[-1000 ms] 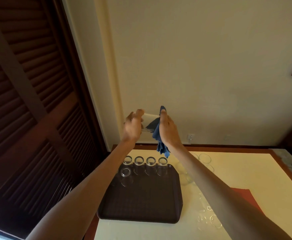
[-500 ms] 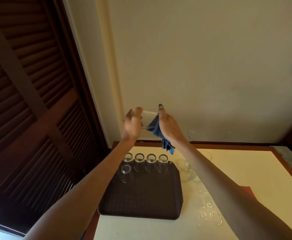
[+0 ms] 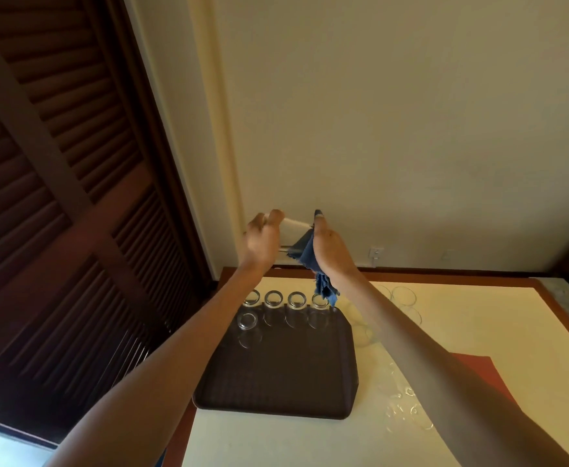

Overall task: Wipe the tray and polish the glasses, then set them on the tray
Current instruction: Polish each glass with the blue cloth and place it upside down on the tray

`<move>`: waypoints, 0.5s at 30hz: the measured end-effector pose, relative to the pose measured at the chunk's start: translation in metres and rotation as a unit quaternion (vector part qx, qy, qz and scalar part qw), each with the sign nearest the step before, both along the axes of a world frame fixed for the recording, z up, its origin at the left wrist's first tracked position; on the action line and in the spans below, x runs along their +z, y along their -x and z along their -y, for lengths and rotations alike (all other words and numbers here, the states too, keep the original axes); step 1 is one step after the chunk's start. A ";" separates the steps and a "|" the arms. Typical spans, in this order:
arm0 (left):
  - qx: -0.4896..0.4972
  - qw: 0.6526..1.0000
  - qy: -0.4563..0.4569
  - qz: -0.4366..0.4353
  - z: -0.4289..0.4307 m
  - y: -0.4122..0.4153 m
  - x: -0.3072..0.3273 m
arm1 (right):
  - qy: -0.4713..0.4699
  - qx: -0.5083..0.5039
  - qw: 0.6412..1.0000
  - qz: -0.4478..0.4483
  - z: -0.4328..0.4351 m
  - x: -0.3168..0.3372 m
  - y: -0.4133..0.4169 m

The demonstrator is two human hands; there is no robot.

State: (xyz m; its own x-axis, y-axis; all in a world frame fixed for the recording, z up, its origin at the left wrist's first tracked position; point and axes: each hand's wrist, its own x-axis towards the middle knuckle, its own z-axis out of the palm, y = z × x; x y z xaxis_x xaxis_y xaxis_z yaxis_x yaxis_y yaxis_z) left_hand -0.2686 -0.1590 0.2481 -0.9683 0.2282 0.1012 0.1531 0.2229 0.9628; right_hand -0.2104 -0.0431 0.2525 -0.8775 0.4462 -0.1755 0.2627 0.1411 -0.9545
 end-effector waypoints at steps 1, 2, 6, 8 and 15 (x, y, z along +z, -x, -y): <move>-0.001 0.998 0.003 0.065 -0.001 0.000 0.003 | -0.038 -0.006 0.999 -0.035 0.002 -0.007 0.000; 0.001 0.996 0.023 0.089 -0.001 -0.001 0.006 | -0.043 -0.003 0.998 -0.045 0.002 -0.014 0.001; 0.029 0.988 0.117 -0.098 0.003 -0.005 0.001 | 0.077 0.027 0.994 0.077 -0.008 -0.019 0.006; 0.036 0.954 0.162 -0.251 0.006 -0.006 -0.011 | 0.112 0.034 0.985 0.125 -0.012 -0.020 0.009; 0.031 0.911 0.250 -0.326 0.003 -0.006 -0.027 | 0.058 -0.010 0.994 0.097 -0.012 -0.044 0.004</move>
